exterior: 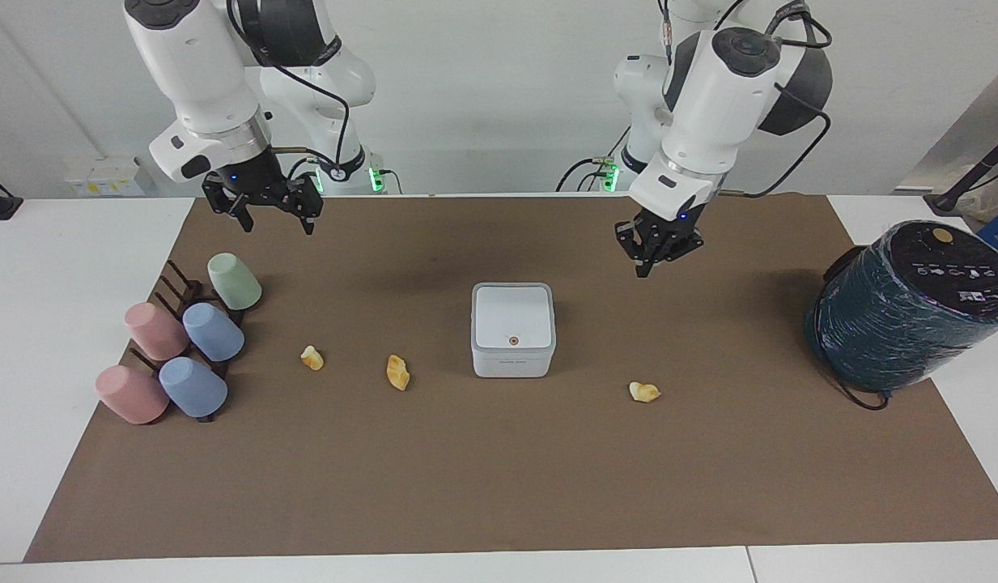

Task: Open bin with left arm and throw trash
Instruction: 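Open the bin lid with the left gripper while the right gripper advances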

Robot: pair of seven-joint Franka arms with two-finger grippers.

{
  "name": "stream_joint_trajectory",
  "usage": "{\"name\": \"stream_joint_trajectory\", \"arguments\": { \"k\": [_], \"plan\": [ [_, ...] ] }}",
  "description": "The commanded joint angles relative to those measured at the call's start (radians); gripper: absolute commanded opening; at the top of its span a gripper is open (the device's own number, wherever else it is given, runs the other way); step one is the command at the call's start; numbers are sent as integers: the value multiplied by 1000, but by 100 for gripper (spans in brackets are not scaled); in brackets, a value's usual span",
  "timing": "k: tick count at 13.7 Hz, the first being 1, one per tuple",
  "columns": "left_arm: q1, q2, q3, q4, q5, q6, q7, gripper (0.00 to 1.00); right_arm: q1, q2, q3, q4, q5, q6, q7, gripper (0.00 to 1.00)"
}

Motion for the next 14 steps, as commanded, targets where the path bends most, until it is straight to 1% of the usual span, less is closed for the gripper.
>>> {"name": "stream_joint_trajectory", "arguments": {
  "k": [1,3,6,7,8,10,14],
  "plan": [
    [-59,43,13,-9,-36,103,-104,0,-8,-23,12,-21,26,15,-29,100],
    [-99,75,13,-17,-37,178,-176,0,-8,-18,14,-19,26,30,-31,100],
    [-122,104,13,-26,-84,274,-213,0,-19,-21,12,-27,26,38,-34,100],
    [-124,115,13,-26,-86,294,-221,0,-18,-21,14,-28,27,53,-31,100],
    [-137,132,13,-25,-86,311,-230,0,-19,-21,12,-39,27,93,-31,100],
    [-166,189,14,-23,-84,374,-265,0,-19,-32,12,-103,26,159,-34,100],
    [-179,235,13,-28,-84,414,-269,0,-22,-20,12,-192,26,271,-42,100]
  ]
}}
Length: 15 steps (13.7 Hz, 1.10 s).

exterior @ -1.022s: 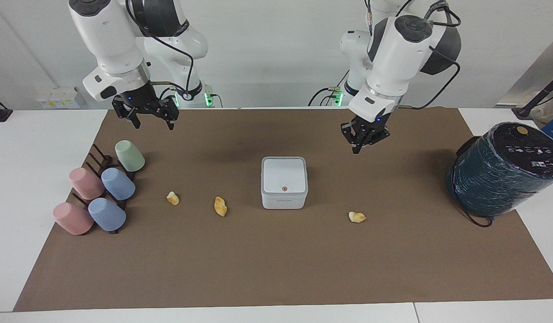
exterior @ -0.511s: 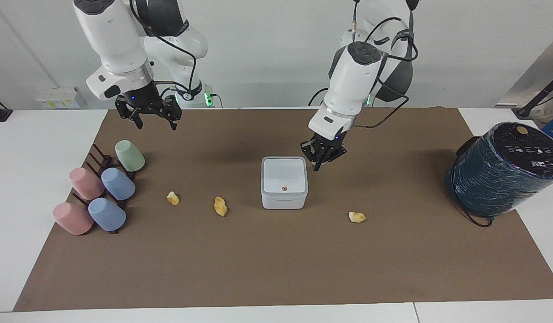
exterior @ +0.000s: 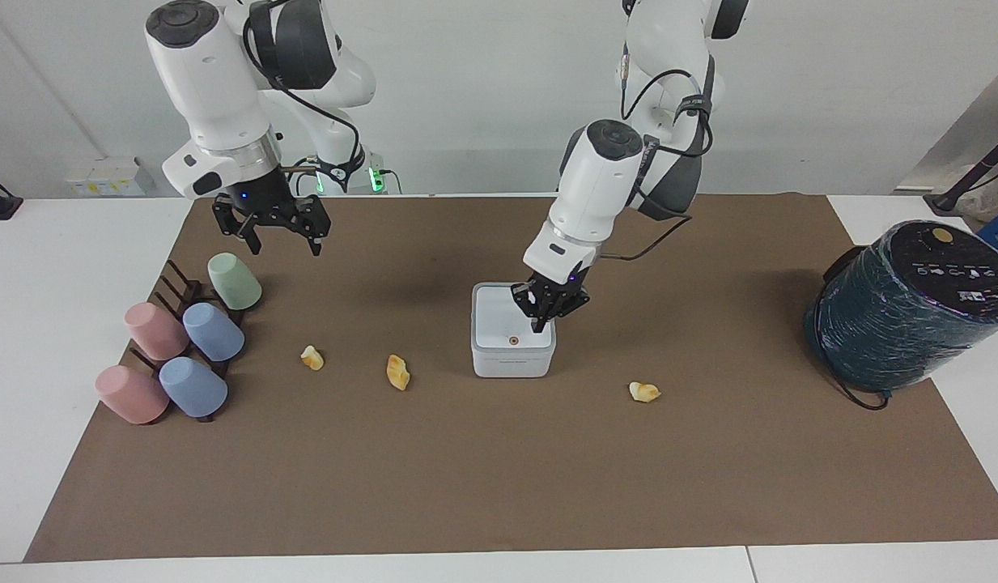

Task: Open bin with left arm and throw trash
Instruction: 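Open the bin lid with the left gripper while the right gripper advances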

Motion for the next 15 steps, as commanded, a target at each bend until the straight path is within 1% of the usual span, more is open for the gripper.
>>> {"name": "stream_joint_trajectory", "arguments": {
  "k": [1,2,3,5,7,8,10,12,13,14,15],
  "plan": [
    [-28,23,16,-8,-13,36,-9,0,-33,-19,5,-106,26,96,-51,100],
    [-31,36,16,-24,-13,68,-9,0,-43,-17,5,-152,26,159,-72,100],
    [-39,36,16,-63,-13,100,-9,0,-44,-8,3,-196,26,220,-89,100],
    [-59,33,17,-129,-11,166,-9,0,-69,62,5,-217,26,321,-133,100],
    [-59,31,19,-129,-11,159,-9,0,-70,145,3,-217,26,439,-160,100],
    [-56,31,22,-95,-10,115,-9,0,-70,184,5,-220,26,487,-161,100],
    [-22,31,28,47,-5,-75,0,0,-70,239,5,-235,24,573,-163,100],
    [79,30,25,185,-2,-283,5,0,-63,256,5,-276,24,612,-161,100],
    [103,31,26,231,-2,-336,8,0,-60,255,5,-299,26,628,-161,100],
    [128,31,28,244,0,-341,15,0,-60,253,5,-309,24,636,-163,100],
    [154,33,28,245,1,-335,35,0,-60,252,3,-312,24,636,-163,89]
  ]
}}
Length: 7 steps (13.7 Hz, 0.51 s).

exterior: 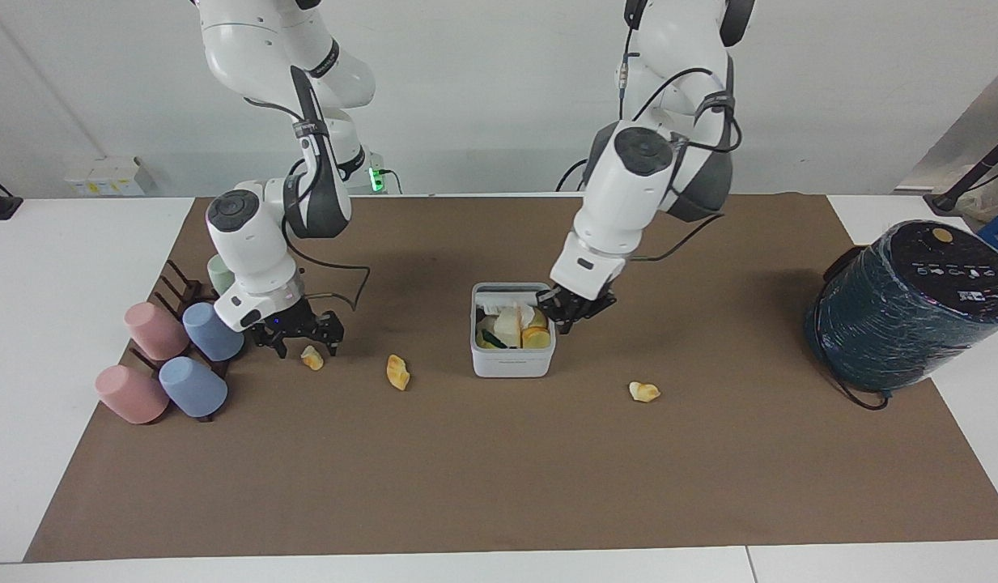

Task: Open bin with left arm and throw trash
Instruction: 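Grasp the nearby scrap with the left gripper while the right grasps another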

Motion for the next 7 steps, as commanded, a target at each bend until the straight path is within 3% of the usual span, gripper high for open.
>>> {"name": "stream_joint_trajectory", "arguments": {
  "k": [1,3,4,5,7],
  "plan": [
    [67,19,-5,36,1,-21,63,0,-8,-29,7,-41,24,19,-39,68],
    [105,12,-5,-7,2,29,145,0,-8,-34,6,-66,23,19,-70,9],
    [109,1,-3,-54,2,79,157,21,-9,-35,6,-66,24,12,-73,0],
    [115,-5,-3,-93,2,130,157,58,-11,-34,6,-66,24,14,-70,0],
    [122,-7,-3,-149,12,199,159,84,-11,-34,6,-64,23,14,-64,0]
  ]
}}
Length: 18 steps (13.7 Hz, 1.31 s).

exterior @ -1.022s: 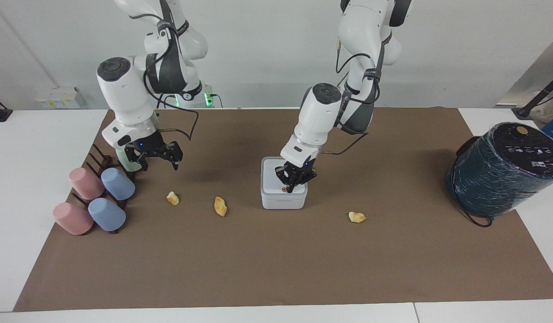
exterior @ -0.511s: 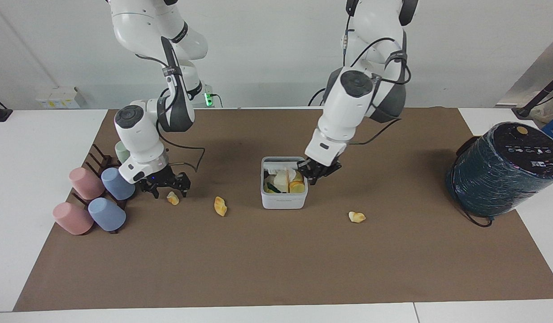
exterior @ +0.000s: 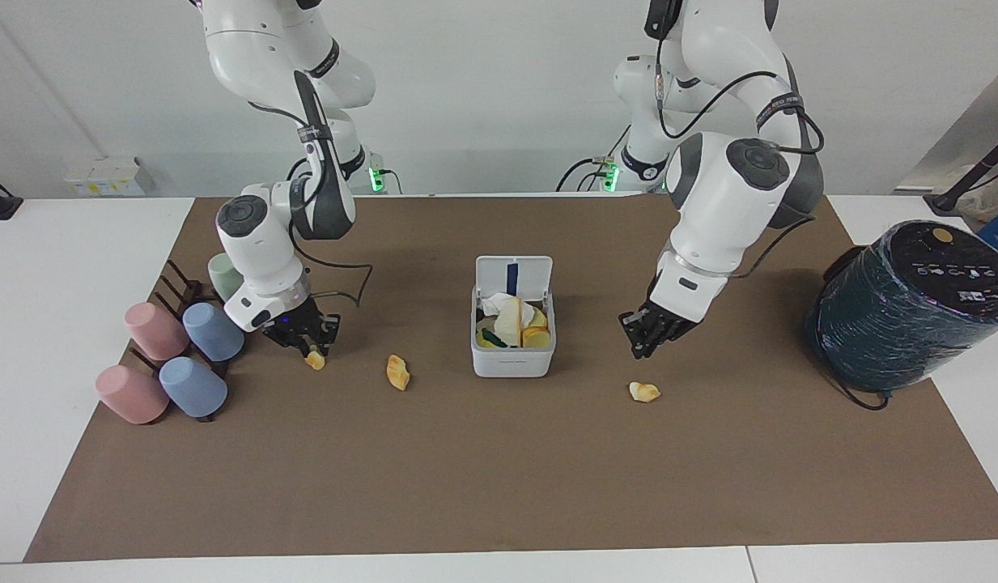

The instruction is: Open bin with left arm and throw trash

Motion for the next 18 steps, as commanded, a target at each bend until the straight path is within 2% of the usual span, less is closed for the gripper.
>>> {"name": "stream_joint_trajectory", "arguments": {
  "k": [1,3,5,8,10,11,13,15,18],
  "plan": [
    [6,-13,-4,-97,27,113,17,100,-10,-27,8,-24,24,9,-29,0],
    [6,2,-6,-150,78,185,18,100,0,-32,8,5,24,-1,3,0],
    [9,24,-4,-225,92,287,23,100,43,-39,10,61,24,-30,149,0],
    [35,30,-4,-327,94,381,95,98,155,-21,10,230,26,-160,457,0],
    [51,35,-4,-376,94,464,99,92,219,11,11,342,41,-179,595,0],
    [49,53,-4,-376,94,472,99,86,244,28,11,380,96,-170,664,0],
    [45,56,-6,-379,94,472,101,65,285,56,11,436,194,-114,766,0],
    [35,53,-6,-394,94,472,99,52,336,68,11,453,208,-77,792,0],
    [34,53,-6,-390,94,469,101,16,425,80,11,445,207,-44,902,0]
  ]
}}
